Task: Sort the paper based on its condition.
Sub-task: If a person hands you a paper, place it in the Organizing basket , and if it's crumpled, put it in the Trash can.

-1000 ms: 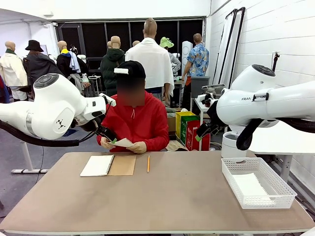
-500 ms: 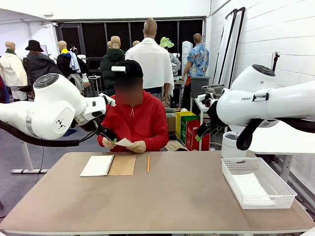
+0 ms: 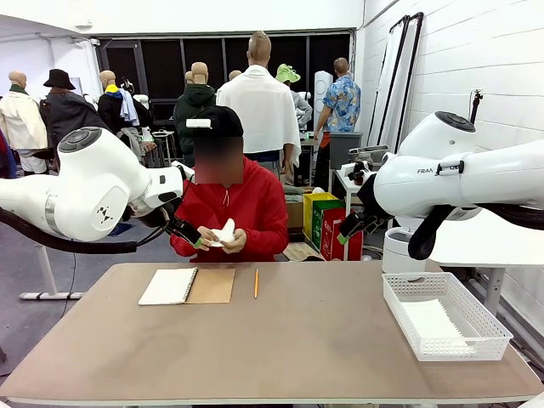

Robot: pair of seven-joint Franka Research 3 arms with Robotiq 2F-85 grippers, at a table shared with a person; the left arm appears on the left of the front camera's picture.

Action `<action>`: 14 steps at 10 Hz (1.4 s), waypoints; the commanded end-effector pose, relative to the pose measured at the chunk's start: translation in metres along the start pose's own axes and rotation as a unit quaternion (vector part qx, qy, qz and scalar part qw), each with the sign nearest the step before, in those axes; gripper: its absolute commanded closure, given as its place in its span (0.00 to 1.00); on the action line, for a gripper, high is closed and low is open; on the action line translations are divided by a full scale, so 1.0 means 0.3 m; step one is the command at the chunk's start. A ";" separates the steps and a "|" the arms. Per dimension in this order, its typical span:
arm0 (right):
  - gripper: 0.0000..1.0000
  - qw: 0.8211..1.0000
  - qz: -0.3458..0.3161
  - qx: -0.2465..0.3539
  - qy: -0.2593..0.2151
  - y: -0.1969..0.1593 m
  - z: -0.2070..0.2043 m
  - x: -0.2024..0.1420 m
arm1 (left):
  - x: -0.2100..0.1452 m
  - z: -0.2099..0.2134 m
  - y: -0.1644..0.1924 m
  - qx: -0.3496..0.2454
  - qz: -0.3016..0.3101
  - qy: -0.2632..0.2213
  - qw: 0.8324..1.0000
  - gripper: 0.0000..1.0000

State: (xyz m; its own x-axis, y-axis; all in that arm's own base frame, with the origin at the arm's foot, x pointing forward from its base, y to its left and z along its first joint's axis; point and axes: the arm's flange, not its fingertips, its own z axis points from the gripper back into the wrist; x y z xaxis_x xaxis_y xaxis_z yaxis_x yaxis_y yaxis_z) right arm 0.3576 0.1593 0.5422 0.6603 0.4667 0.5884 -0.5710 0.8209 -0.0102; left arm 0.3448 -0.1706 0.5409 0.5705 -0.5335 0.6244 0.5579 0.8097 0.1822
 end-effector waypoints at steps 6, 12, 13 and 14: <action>0.00 1.000 -0.001 0.000 0.000 0.001 -0.002 -0.002 | -0.004 -0.001 0.003 -0.002 0.001 0.000 1.000 0.00; 0.00 1.000 -0.001 0.000 0.000 0.001 -0.002 -0.002 | -0.004 -0.001 0.003 -0.002 0.001 0.000 1.000 0.00; 0.00 1.000 -0.001 0.000 0.000 0.001 -0.002 -0.002 | -0.004 -0.001 0.003 -0.002 0.001 0.000 1.000 0.00; 0.00 1.000 -0.001 0.000 0.000 0.001 -0.002 -0.002 | -0.004 -0.001 0.003 -0.002 0.001 0.000 1.000 0.00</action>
State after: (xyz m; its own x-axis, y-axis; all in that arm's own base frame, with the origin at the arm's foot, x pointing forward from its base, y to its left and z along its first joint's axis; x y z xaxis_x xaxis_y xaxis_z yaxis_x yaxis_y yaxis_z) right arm 0.3576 0.1593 0.5422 0.6603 0.4667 0.5884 -0.5710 0.8209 -0.0102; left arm 0.3448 -0.1706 0.5409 0.5705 -0.5335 0.6244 0.5579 0.8097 0.1822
